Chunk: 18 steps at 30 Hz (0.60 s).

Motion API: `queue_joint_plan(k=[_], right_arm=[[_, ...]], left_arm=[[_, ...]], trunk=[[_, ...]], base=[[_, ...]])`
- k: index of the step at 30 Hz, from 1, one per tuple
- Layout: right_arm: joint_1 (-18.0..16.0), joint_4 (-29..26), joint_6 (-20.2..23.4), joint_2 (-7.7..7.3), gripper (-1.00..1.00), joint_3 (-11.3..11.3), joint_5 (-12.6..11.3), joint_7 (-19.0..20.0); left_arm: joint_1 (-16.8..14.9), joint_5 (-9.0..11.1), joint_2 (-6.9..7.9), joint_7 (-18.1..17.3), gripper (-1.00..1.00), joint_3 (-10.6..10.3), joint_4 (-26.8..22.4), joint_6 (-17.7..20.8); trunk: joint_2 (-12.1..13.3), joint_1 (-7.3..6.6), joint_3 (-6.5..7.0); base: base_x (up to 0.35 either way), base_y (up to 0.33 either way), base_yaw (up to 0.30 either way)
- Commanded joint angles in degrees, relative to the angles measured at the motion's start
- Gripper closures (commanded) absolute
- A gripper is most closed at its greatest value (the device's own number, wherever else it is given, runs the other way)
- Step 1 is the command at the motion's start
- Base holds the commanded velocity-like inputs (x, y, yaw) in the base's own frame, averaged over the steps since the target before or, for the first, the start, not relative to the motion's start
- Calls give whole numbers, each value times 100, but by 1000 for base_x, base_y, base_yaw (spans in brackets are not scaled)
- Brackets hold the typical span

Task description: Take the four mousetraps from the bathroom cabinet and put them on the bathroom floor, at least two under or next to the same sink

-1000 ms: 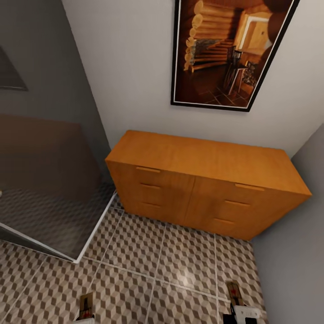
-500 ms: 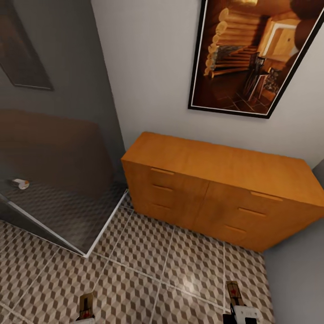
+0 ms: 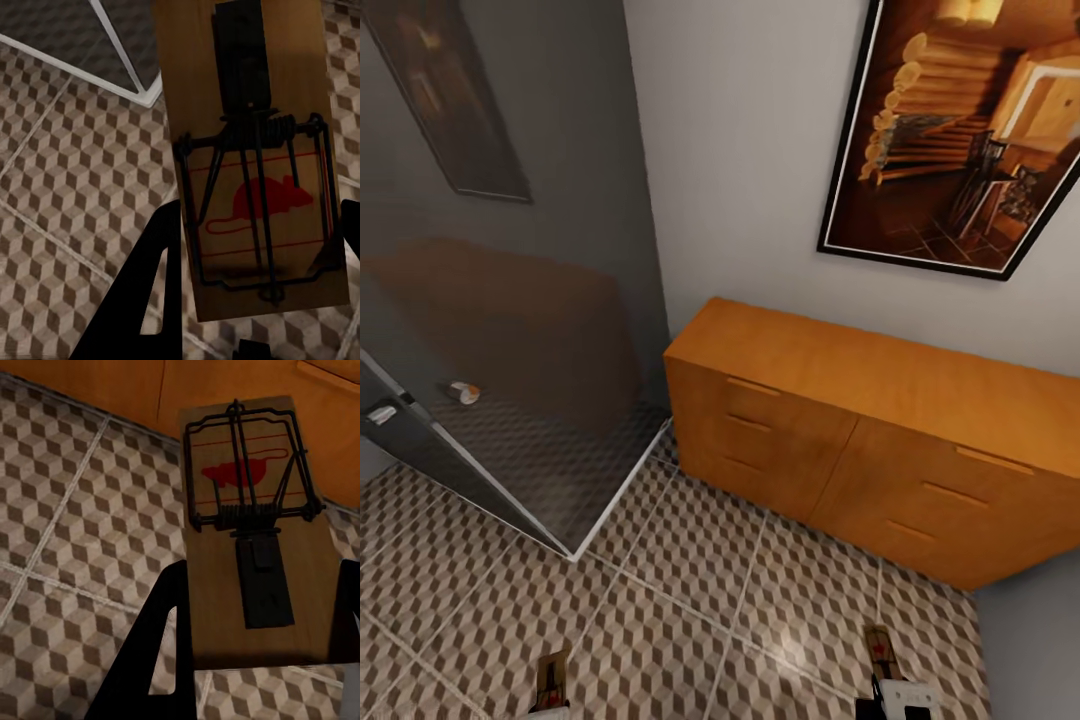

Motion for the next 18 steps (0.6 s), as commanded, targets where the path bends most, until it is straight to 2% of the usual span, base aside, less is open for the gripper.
queue_joint_plan(k=[1, 18], right_arm=[[-3, 7, -10, -6, 100, 40, -10, -43], [-3, 25, -10, -6, 100, 40, -10, -43]], left_arm=[[-4, -50, -4, 82, 100, -37, 14, -14], [0, -50, -4, 82, 100, -37, 14, -10]], trunk=[[-9, 3, -2], [-9, 3, 114]], base=[[0, 0, 209], [0, 0, 213]])
